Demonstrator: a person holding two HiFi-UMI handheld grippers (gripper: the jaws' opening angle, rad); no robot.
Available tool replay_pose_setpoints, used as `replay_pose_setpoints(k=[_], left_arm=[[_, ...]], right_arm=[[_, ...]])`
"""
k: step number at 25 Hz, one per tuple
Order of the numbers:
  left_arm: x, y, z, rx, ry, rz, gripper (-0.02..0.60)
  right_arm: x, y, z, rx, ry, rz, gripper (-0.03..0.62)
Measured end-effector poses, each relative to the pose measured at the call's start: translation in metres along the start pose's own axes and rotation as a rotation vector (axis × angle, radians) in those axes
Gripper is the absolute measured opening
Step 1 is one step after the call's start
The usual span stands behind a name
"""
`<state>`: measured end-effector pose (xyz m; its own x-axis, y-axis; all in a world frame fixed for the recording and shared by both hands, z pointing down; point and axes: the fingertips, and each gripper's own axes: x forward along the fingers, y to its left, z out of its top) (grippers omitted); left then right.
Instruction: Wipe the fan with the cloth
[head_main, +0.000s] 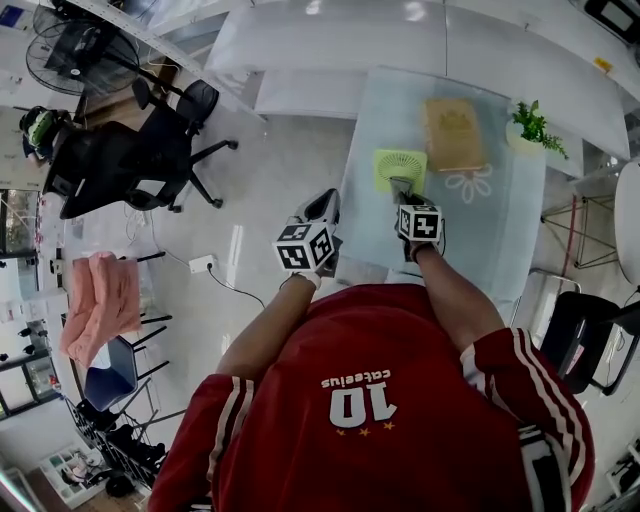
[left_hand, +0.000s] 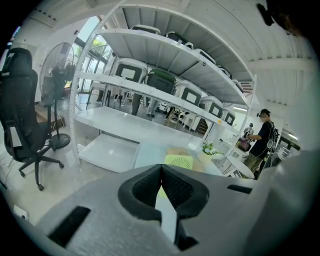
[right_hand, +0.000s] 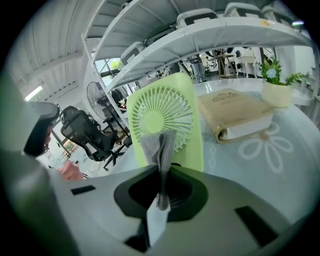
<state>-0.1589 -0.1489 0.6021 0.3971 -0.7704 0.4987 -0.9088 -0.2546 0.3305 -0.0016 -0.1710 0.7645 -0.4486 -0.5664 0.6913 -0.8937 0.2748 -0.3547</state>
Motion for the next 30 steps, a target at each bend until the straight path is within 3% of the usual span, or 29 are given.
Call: replay_pose_setpoints(k=[30], left_arm=[[0.020,-0.068,-0.038,-0.045,0.041,-0.003,0.006]], right_arm=[[-0.041,-0.061,-0.011,0.051,-0.007,0.016,0.021]])
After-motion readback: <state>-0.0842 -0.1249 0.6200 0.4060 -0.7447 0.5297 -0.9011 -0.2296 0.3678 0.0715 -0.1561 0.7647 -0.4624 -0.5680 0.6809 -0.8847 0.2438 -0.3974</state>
